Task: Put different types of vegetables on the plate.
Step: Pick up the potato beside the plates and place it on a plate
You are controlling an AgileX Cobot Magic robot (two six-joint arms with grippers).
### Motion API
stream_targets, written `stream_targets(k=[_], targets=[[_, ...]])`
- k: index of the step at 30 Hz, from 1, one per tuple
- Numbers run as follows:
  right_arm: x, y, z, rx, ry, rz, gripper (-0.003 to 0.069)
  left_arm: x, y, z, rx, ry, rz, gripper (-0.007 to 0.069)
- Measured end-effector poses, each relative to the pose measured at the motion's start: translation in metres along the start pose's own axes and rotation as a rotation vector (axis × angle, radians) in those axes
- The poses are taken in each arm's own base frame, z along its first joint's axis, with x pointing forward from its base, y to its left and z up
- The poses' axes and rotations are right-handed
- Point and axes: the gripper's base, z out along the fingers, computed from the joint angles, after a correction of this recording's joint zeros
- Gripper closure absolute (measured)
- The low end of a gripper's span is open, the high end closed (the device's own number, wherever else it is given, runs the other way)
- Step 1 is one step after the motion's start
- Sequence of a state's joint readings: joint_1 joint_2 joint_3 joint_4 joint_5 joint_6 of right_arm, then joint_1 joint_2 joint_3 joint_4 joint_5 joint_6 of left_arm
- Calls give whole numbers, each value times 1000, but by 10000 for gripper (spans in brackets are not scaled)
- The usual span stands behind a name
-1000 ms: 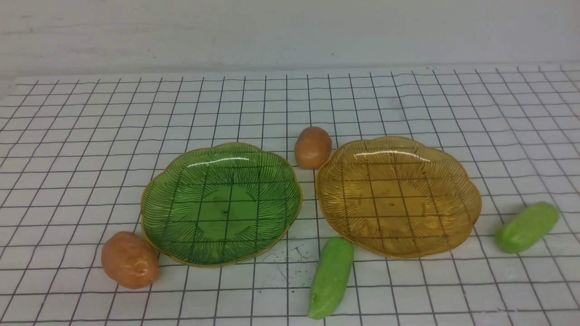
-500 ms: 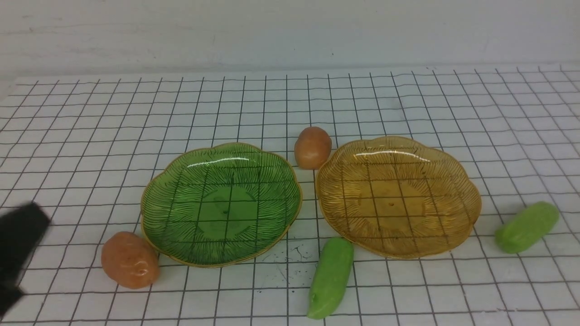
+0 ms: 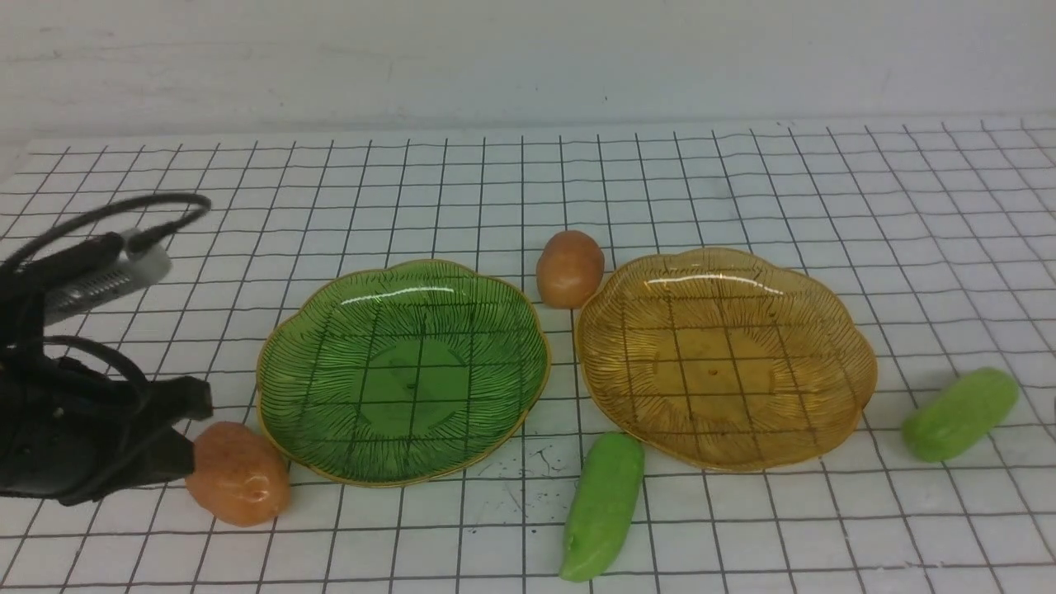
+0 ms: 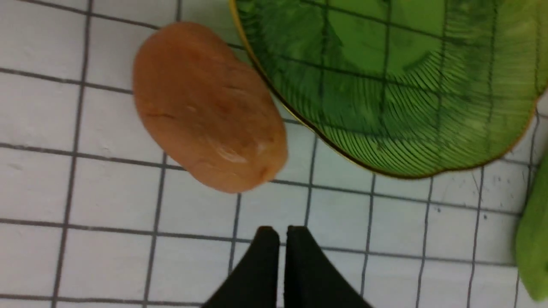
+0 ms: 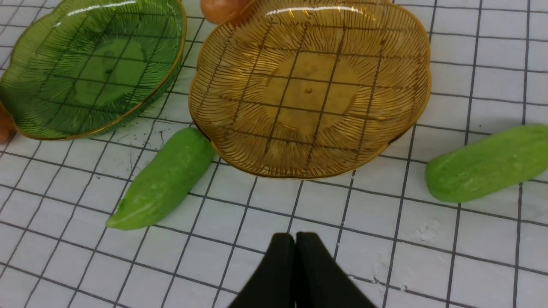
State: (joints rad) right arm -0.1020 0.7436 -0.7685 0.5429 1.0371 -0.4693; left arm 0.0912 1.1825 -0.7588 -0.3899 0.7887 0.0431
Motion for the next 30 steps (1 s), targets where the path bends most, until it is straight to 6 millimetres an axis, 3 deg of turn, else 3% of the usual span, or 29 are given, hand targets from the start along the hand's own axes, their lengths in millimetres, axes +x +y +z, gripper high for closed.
stream_targets(k=[6,10,12,16,17,18,23,26,30], targets=[[0,0,0,-5,-2,-6,674,-14,19,-4,-10,-101,-138,611],[-1,1,0,-12,-6,0,674,-23,24,8,-13,-128,-175,567],[-1,2,0,-19,-10,4,674,-24,27,17,-14,-105,-183,515],[-1,4,0,-38,-11,5,674,-27,31,39,5,-49,-229,324],[-1,4,0,-40,-12,3,674,-28,31,40,5,-46,-230,314],[-1,4,0,-46,-14,4,674,-28,32,47,14,-24,-257,204],[-2,5,0,-53,-16,6,674,-28,36,65,23,22,-321,-3],[-2,5,0,-54,-17,5,674,-29,41,78,15,43,-353,-52],[-2,5,0,-54,-17,5,674,-30,45,91,2,60,-365,-57]])
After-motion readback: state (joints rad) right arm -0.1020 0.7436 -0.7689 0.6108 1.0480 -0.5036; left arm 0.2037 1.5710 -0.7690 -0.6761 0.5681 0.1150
